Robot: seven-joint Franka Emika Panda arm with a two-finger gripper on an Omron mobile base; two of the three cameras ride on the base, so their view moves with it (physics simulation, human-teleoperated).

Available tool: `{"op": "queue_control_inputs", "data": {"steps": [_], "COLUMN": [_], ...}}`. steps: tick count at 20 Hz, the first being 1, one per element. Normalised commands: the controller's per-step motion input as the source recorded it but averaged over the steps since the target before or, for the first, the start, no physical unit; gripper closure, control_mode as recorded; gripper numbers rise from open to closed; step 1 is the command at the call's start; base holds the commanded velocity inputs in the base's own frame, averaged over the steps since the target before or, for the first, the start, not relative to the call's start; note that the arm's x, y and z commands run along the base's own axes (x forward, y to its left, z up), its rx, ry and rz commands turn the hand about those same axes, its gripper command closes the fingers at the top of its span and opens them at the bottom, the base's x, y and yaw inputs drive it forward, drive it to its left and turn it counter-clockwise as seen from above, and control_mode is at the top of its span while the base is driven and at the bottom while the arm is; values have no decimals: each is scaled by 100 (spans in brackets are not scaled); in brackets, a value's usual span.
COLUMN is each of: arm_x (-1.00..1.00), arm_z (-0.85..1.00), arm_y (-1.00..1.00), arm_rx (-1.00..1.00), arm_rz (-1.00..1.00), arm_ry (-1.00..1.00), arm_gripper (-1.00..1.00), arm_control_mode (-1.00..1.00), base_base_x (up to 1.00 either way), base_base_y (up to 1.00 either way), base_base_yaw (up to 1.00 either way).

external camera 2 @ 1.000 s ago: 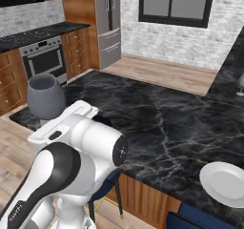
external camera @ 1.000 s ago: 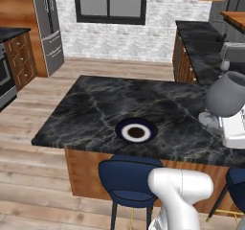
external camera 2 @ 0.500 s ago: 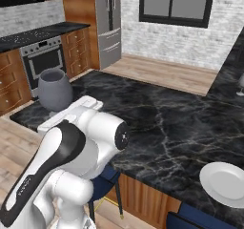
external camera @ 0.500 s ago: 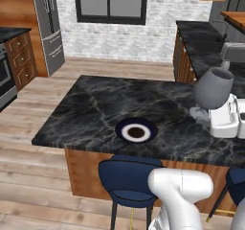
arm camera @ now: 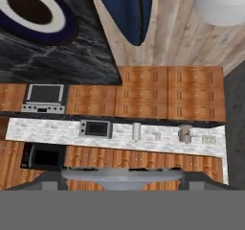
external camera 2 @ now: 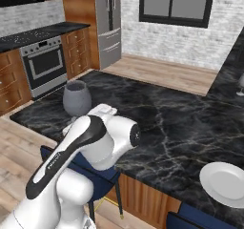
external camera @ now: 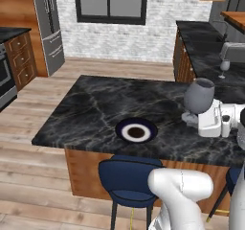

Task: Retrieve the wine glasses from the counter and place one next to each plate.

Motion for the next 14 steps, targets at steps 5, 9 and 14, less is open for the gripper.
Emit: {"op": "queue_control_inputs", "data": {"steps": [5,9,14], "arm_x": [67,56,55], "arm_z": [-66,-59,-52], "arm_y": [-20,-11,-6], "arm_rx": [-3,-6,-6], "arm_rz": [0,0,0], "arm_ry": [4,4,11], "arm_gripper": [100,100,100], "arm_control_mode": [-100,-100,-100], "base_base_x": [0,0,0], "base_base_y": [0,0,0], "base_base_yaw": [0,0,0]}}
